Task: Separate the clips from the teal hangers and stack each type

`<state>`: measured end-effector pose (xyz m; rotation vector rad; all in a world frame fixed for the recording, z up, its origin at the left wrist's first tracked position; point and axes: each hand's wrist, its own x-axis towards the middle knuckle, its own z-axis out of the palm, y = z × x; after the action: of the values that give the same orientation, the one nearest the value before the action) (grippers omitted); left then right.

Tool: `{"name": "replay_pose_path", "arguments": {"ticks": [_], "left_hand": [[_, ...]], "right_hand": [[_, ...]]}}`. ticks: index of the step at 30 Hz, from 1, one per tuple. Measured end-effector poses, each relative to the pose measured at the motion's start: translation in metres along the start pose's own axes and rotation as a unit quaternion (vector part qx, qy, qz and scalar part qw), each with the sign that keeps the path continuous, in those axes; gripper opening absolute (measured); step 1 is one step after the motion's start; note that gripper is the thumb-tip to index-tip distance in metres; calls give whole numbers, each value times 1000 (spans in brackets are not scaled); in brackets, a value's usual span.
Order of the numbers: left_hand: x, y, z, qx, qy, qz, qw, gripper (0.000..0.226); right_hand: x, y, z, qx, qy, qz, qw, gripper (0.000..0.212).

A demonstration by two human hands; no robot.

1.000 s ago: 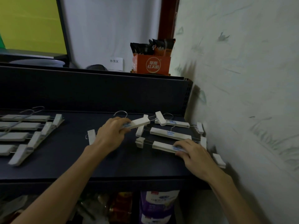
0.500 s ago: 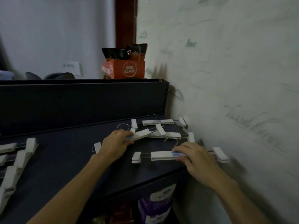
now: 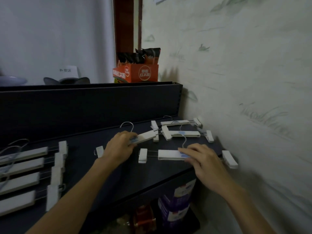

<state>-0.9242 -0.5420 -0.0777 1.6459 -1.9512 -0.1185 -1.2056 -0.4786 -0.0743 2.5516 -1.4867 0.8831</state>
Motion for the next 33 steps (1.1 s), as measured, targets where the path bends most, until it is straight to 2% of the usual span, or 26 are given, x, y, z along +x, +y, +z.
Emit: {"name": "replay_pose_path", "arguments": {"ticks": [12, 19, 23, 26, 33], "left_hand": [[3, -51, -25, 17, 0, -2, 1000, 32], [20, -70, -26, 44, -8, -49, 998, 41], [24, -77, -19, 40, -24, -87, 995, 31], [27, -83, -14, 43, -31, -106, 993, 44], [40, -84, -13, 37, -53, -134, 989, 43]], "right_hand": [[77, -26, 34, 48, 22, -82, 995, 40], [122, -10, 55, 55, 4, -107, 993, 39], [137, -2, 65, 55, 7, -117, 992, 38], [143, 2, 69, 61, 9, -115, 991, 37], [154, 13, 77, 78, 11, -118, 990, 35]]}}
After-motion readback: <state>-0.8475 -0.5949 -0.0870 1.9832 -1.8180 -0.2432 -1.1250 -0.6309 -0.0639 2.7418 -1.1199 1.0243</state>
